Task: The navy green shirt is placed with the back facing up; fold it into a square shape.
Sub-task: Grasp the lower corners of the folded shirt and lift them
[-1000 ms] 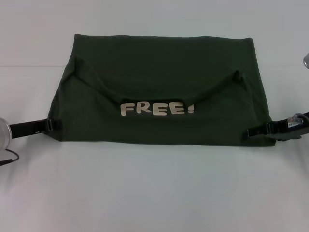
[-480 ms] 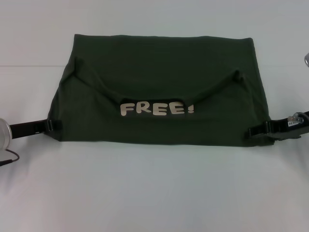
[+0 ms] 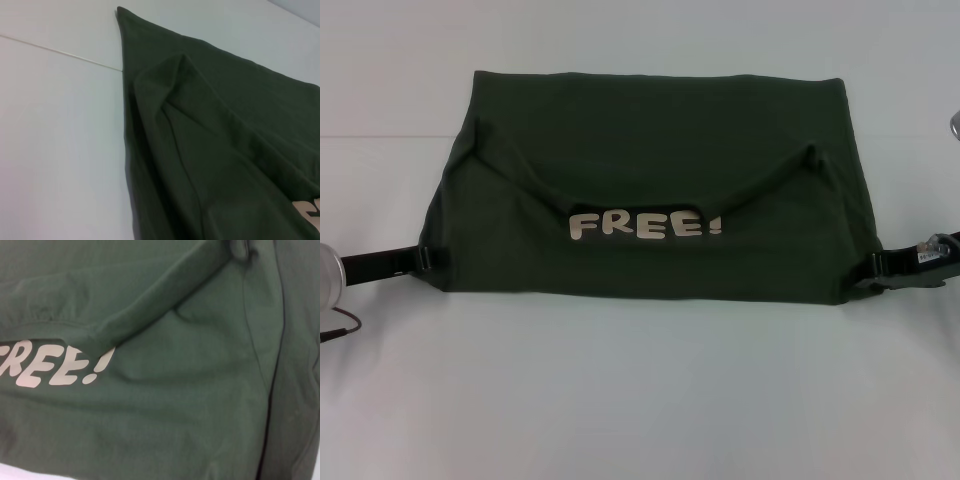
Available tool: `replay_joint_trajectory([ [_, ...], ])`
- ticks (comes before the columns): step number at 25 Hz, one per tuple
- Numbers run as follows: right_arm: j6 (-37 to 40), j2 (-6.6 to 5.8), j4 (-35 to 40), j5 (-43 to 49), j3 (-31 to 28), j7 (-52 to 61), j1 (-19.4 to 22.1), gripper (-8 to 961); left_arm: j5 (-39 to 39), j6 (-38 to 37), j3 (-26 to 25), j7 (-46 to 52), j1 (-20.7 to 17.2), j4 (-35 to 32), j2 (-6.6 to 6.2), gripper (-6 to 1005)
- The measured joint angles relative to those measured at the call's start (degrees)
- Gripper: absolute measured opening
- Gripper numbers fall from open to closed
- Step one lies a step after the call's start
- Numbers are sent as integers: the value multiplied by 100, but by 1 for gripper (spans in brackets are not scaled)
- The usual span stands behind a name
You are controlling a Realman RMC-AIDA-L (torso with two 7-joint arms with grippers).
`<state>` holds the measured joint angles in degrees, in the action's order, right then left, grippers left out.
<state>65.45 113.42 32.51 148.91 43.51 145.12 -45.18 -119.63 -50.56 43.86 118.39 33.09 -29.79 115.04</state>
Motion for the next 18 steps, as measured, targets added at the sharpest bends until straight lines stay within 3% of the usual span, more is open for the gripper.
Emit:
replay_joint_trajectory([
  [5,-13,-3,2,0,0,-1,10,297,2,1,-5,0,-8,0,0,14],
  [8,-11,-5,2,0,0,-4,11,71,2,-3,-9,6,-14,0,0,14],
  [15,16,-43,2,-38,-39,-112,28,17,2,-113,-9,57,-14,0,-38,15],
  [18,129,-63,10,-47,-47,-198,51,17,-25,-307,-9,159,-14,-8,-123,16],
])
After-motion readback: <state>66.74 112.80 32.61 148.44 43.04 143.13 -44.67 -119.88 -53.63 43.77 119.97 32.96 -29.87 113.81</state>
